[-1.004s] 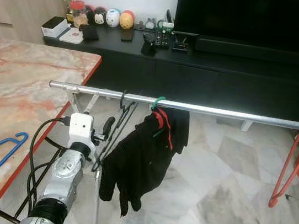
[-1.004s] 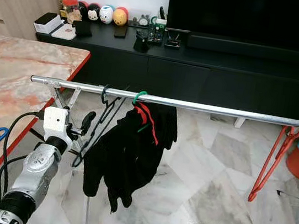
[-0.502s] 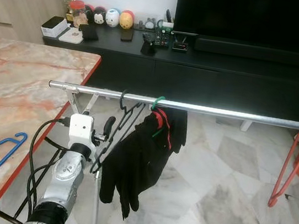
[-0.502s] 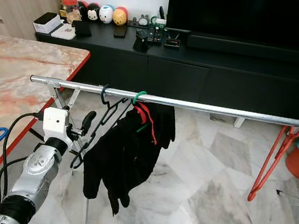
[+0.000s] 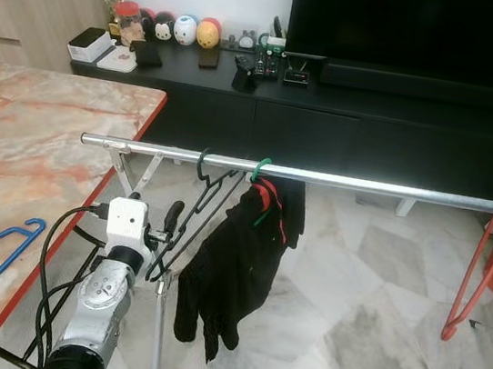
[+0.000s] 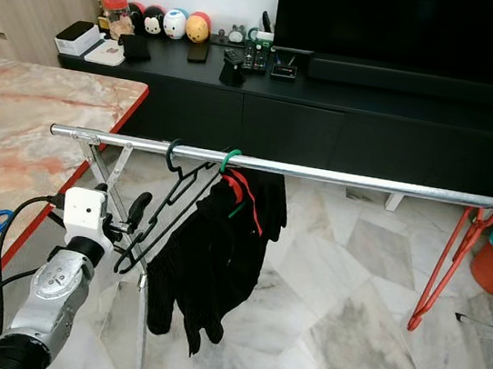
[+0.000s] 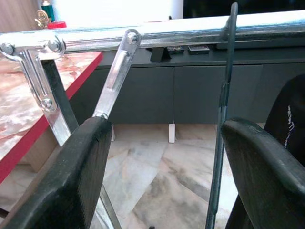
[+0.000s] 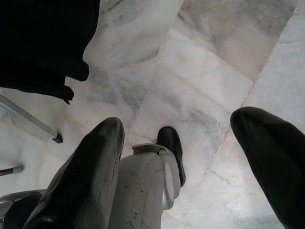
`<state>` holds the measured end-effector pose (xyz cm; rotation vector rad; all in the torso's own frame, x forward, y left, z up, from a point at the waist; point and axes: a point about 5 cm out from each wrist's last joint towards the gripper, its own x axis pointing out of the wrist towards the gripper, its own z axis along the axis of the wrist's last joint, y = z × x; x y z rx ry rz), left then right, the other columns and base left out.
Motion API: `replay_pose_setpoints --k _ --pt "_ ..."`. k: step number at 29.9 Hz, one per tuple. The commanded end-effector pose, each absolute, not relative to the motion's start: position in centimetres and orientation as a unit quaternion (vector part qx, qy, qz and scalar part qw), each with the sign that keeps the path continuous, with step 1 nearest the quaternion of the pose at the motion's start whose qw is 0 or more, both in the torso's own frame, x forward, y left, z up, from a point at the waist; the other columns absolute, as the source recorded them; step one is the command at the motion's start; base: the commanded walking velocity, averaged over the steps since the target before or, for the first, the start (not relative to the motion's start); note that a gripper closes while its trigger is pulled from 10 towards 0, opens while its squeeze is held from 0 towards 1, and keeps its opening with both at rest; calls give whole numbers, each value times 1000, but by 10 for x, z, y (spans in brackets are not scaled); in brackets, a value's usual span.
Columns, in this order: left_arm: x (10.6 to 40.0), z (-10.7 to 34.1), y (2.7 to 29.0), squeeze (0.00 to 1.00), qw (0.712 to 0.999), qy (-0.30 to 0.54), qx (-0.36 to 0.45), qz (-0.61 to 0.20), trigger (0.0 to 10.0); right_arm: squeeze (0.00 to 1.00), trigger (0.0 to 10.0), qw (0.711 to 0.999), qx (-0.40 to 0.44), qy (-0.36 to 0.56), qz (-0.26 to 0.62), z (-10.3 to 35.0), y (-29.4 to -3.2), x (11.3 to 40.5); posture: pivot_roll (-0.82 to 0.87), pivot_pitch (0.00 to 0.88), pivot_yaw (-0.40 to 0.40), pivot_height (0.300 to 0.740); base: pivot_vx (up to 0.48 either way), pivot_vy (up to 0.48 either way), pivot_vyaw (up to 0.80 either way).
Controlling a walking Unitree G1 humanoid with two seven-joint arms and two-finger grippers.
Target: Hang hanger
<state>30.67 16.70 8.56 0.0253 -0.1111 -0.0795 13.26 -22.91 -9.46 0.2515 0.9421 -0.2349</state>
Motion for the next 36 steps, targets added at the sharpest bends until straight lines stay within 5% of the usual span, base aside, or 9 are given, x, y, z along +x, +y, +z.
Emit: replay_pose_setpoints --k 1,36 --pt "307 85 164 0 997 -52 23 -44 10000 0 10000 873 121 458 -112 -97 -226 128 -15 0 54 740 0 0 0" --pt "294 60 177 0 1000 -6 10 -29 10000 0 10000 874 123 457 -109 -97 -225 129 6 0 54 740 0 -53 0"
